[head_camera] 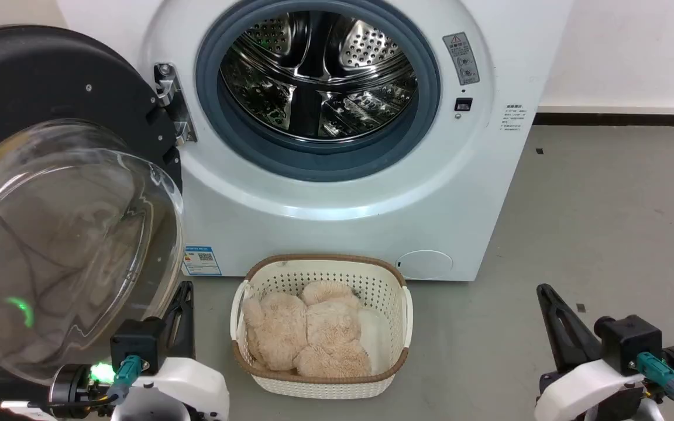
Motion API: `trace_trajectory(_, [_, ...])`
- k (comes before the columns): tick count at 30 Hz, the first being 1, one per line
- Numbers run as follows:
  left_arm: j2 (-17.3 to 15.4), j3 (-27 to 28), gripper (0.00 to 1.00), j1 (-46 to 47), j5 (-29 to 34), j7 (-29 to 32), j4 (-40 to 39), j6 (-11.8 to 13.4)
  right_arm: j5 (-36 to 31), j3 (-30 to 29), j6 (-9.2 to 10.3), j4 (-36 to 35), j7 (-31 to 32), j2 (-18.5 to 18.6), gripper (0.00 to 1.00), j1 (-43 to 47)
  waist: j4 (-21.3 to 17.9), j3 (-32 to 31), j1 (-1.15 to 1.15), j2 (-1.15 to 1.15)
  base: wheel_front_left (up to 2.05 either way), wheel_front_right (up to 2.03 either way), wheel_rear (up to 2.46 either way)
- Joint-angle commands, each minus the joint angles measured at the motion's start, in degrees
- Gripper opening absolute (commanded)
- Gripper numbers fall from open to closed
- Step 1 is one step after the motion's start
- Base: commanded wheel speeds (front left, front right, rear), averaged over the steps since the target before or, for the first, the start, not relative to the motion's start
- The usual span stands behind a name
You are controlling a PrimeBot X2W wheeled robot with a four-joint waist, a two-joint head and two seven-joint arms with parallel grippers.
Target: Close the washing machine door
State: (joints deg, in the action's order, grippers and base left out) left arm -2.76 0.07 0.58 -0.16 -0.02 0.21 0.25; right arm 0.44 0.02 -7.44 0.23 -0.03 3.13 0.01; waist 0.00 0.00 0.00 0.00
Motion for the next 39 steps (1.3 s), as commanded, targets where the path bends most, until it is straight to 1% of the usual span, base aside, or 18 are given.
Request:
trace_trajectory(1, [-0.1, -0.1, 0.00, -0.6, 0.2, 0.0, -0.2, -0.2, -0.4, 0.0, -0.05, -0.2, 0.0, -0.2, 0.00, 0.0, 0.0, 0.0, 0.00, 0.00, 0.00, 0.00, 0.00])
trace_trajectory(39, [-0.1, -0.1, 0.00, -0.6, 0.2, 0.0, -0.2, -0.2, -0.4, 0.0, -0.05, -0.2, 0.0, -0.2, 0.00, 0.0, 0.0, 0.0, 0.00, 0.00, 0.00, 0.00, 0.00])
